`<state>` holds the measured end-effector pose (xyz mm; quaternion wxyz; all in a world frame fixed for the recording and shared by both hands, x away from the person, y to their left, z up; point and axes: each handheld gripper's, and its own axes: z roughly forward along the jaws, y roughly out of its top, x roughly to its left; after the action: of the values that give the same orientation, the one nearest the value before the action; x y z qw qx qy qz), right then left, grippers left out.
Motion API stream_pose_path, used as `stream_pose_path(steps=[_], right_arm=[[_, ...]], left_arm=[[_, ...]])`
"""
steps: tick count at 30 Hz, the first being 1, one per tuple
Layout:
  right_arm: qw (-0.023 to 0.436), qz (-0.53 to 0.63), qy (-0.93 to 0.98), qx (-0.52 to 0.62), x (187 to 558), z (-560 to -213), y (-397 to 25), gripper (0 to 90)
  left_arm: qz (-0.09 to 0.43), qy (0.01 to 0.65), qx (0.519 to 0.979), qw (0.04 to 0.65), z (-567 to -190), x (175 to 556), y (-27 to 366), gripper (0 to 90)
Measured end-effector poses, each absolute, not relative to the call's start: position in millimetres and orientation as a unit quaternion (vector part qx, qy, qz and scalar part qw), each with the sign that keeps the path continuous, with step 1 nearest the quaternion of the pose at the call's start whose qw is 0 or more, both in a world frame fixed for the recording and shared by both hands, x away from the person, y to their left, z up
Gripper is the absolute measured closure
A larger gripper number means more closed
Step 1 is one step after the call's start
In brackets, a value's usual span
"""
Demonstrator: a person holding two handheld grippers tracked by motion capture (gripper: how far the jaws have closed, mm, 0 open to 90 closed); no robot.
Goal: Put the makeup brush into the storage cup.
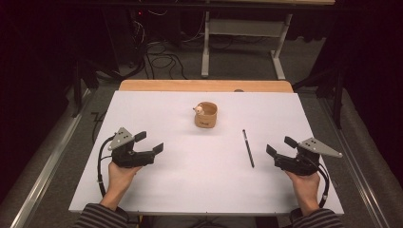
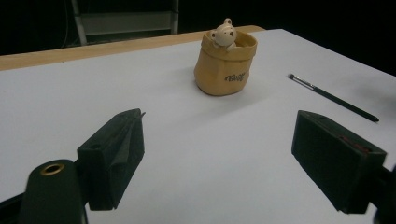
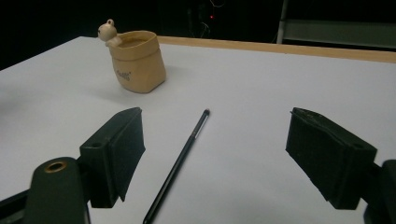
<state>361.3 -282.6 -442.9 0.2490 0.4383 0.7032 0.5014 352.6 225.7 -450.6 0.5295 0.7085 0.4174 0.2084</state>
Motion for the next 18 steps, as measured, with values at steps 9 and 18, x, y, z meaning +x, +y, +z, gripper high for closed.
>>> stream_pose_path(steps=[9, 18], right_arm=[[0.245, 0.506, 0.7, 0.44, 361.6, -443.1, -283.2, 20.3], [0.244, 0.508, 0.701, 0.436, 359.9, -442.5, -282.0, 20.2]], left_arm=[[0.206, 0.419, 0.709, 0.529, -451.2, 353.8, 225.5, 17.7], [0.204, 0.419, 0.708, 0.53, -450.8, 353.1, 225.2, 17.7]])
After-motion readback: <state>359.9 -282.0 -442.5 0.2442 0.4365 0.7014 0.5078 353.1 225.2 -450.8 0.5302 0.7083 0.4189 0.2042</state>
